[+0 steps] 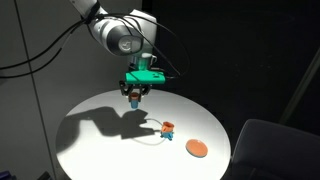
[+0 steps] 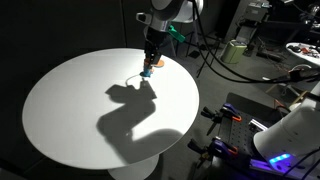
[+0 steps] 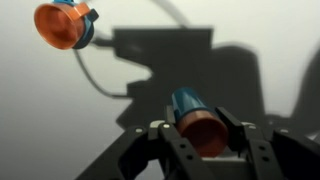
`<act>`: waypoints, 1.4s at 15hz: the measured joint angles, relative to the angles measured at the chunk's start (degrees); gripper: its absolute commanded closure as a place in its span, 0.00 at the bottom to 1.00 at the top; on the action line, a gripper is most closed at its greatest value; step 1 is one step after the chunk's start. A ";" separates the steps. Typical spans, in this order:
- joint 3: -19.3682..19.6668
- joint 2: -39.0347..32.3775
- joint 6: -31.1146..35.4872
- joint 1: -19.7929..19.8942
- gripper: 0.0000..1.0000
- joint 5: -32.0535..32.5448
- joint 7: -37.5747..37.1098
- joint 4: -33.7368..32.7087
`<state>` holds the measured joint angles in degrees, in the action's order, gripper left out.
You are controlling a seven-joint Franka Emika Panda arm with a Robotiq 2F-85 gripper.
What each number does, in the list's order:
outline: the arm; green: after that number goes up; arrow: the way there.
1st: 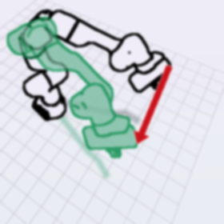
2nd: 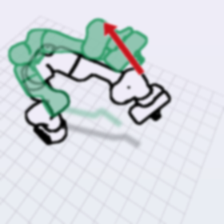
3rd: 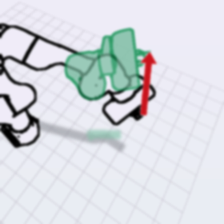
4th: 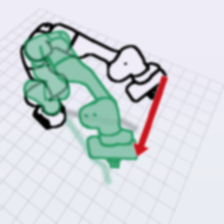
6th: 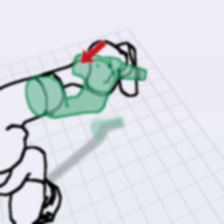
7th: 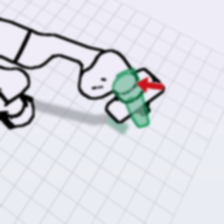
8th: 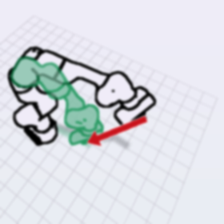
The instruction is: Stack the cups with the mugs
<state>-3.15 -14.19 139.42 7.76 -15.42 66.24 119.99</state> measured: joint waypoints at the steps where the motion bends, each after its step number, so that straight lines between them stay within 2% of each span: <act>1: 0.50 -0.01 0.13 0.49 0.80 -0.76 -0.14 -0.38; 9: 2.81 -1.34 3.64 3.36 0.80 -3.41 -2.26 -2.73; 21: 3.26 -5.04 5.20 6.86 0.80 -4.25 -5.87 -7.50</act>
<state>0.11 -19.23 144.63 14.62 -19.67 60.37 112.50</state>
